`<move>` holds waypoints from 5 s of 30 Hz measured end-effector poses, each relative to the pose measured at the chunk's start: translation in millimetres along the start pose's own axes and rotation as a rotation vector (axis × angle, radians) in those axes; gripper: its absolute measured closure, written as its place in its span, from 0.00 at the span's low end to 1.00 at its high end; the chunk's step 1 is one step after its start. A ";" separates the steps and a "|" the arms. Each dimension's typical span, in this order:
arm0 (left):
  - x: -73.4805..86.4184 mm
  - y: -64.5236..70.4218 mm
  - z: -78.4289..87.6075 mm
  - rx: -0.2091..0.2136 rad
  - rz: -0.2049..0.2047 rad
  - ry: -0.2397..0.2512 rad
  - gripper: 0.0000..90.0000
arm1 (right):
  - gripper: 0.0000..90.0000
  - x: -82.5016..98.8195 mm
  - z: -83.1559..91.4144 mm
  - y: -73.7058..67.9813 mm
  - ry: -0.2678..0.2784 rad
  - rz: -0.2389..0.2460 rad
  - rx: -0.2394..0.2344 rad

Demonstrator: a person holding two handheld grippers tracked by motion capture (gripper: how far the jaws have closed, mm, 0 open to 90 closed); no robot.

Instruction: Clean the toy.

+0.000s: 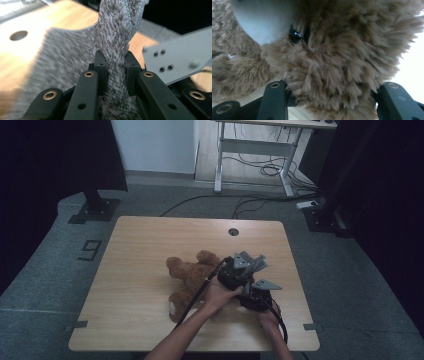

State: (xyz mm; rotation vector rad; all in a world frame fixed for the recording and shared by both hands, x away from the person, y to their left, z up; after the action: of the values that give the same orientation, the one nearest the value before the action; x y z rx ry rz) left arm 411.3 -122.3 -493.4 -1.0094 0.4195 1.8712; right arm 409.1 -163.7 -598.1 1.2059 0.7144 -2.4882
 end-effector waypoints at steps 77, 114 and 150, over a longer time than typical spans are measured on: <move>125.0 -81.4 110.4 -0.214 0.160 0.067 0.85 | 0.53 1.1 -0.4 -0.9 -0.008 0.007 0.006; 96.3 -94.1 67.7 -0.210 0.141 -0.029 0.85 | 0.44 -1.2 -2.8 -1.8 0.007 0.031 0.041; 124.6 -57.0 83.5 -0.201 0.138 0.067 0.87 | 0.05 -61.7 38.0 -22.6 0.093 -0.003 -0.077</move>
State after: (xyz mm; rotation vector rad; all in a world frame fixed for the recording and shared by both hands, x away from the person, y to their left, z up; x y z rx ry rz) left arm 393.3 31.9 -534.2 -1.2062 0.3526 2.0387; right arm 411.8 -163.1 -522.3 1.3008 0.8282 -2.3961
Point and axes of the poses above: each handheld gripper's, and its own axes: z roughly backward along the jaws, x roughly out of its underside, y roughly to its right, the point moved 9 cm from there along -z, roughly forward along the jaws, and after that the axes turned 11 degrees about -z, right-handed, at the moved point
